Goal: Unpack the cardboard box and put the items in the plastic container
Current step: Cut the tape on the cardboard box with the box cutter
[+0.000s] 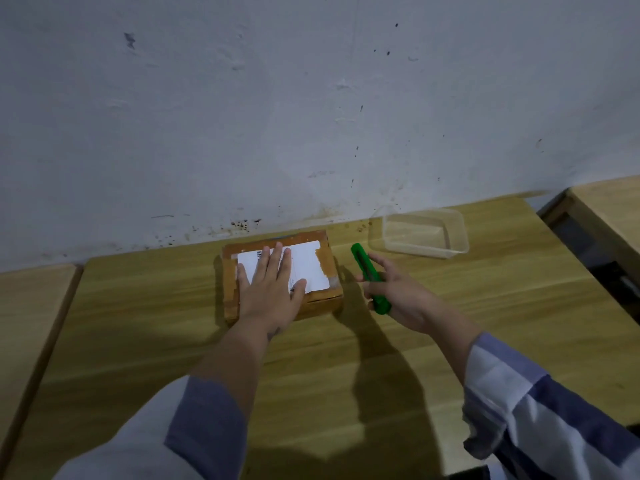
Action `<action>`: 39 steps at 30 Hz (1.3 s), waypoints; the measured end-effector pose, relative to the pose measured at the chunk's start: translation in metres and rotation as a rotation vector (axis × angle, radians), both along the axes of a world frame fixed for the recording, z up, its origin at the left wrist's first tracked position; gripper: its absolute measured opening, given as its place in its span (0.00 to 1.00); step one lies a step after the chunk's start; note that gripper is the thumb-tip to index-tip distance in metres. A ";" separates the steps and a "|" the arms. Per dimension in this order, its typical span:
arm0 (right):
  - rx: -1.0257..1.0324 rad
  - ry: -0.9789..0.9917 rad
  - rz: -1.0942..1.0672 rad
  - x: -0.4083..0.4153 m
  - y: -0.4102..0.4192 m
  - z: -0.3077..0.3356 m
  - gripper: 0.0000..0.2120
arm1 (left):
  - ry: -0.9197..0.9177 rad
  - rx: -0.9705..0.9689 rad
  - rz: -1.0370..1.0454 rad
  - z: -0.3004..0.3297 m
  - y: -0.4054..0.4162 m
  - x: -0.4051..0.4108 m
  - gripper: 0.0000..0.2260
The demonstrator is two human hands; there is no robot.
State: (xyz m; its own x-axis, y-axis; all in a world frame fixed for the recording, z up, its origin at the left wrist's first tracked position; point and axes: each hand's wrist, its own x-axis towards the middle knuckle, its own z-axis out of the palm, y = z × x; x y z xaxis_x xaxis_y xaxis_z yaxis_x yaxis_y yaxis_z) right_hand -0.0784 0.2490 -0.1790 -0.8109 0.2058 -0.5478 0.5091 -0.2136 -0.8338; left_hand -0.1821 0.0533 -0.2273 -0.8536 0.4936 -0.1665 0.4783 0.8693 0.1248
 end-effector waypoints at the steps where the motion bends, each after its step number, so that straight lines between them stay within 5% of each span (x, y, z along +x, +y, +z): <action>1: -0.024 0.012 0.049 0.001 0.000 0.001 0.35 | -0.003 0.001 0.004 0.000 -0.001 0.002 0.29; 5: -0.019 0.045 0.090 0.002 -0.004 0.005 0.37 | -0.007 0.006 0.006 -0.001 -0.004 0.004 0.29; 17: 0.542 0.105 -0.098 -0.018 -0.030 -0.007 0.20 | 0.005 -0.010 0.008 0.000 -0.003 0.003 0.29; 24: 0.612 0.088 -0.067 -0.019 -0.035 -0.004 0.19 | 0.013 -0.015 0.008 0.000 -0.002 0.003 0.30; 39: 1.033 -0.109 0.382 -0.028 -0.052 0.026 0.30 | 0.018 -0.027 0.022 -0.004 -0.001 0.003 0.36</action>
